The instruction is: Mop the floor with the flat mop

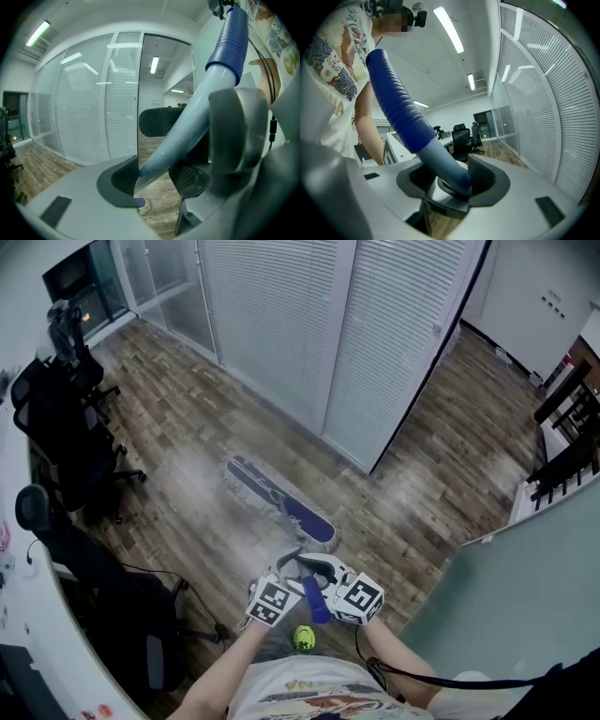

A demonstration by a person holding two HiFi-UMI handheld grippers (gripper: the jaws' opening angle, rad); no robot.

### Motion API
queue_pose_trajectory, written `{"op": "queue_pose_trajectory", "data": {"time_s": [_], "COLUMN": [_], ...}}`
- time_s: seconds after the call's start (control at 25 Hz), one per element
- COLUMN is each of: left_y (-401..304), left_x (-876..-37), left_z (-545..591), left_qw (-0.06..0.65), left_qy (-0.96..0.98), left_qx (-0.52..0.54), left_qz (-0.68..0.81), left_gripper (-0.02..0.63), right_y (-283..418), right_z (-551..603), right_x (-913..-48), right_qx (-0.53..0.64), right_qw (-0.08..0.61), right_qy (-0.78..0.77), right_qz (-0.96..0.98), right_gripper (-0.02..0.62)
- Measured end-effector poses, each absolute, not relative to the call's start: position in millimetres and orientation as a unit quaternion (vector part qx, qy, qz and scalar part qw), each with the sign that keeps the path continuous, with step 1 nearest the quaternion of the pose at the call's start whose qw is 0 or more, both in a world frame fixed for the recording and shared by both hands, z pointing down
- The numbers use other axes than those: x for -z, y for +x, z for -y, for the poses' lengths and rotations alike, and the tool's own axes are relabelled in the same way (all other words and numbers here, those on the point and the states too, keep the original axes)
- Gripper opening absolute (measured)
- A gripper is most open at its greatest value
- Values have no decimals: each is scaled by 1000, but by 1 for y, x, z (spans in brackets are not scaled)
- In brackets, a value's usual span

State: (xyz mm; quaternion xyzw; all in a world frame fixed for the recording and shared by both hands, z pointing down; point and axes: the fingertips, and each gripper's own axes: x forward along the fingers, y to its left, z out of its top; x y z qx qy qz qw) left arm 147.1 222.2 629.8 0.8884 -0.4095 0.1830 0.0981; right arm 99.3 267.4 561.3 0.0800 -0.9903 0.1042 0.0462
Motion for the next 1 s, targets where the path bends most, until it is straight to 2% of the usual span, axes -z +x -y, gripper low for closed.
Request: {"op": "queue_pose_trajectory", "data": {"time_s": [0.4, 1.0], "left_y": [102, 11], "left_x": [-634, -639], "left_z": [-160, -68], "left_qw": [103, 100], "left_qy": [899, 909], "left_qx": [-190, -178], "left_qz": [380, 363], "left_gripper": [190, 190], "right_y": [50, -44], "right_z": [-204, -112], "right_x": [-566, -571], "right_qx": [-93, -87], "right_qw": [78, 79], "right_qy": [75, 93], "right_qz": [990, 989], "right_gripper": [190, 193]}}
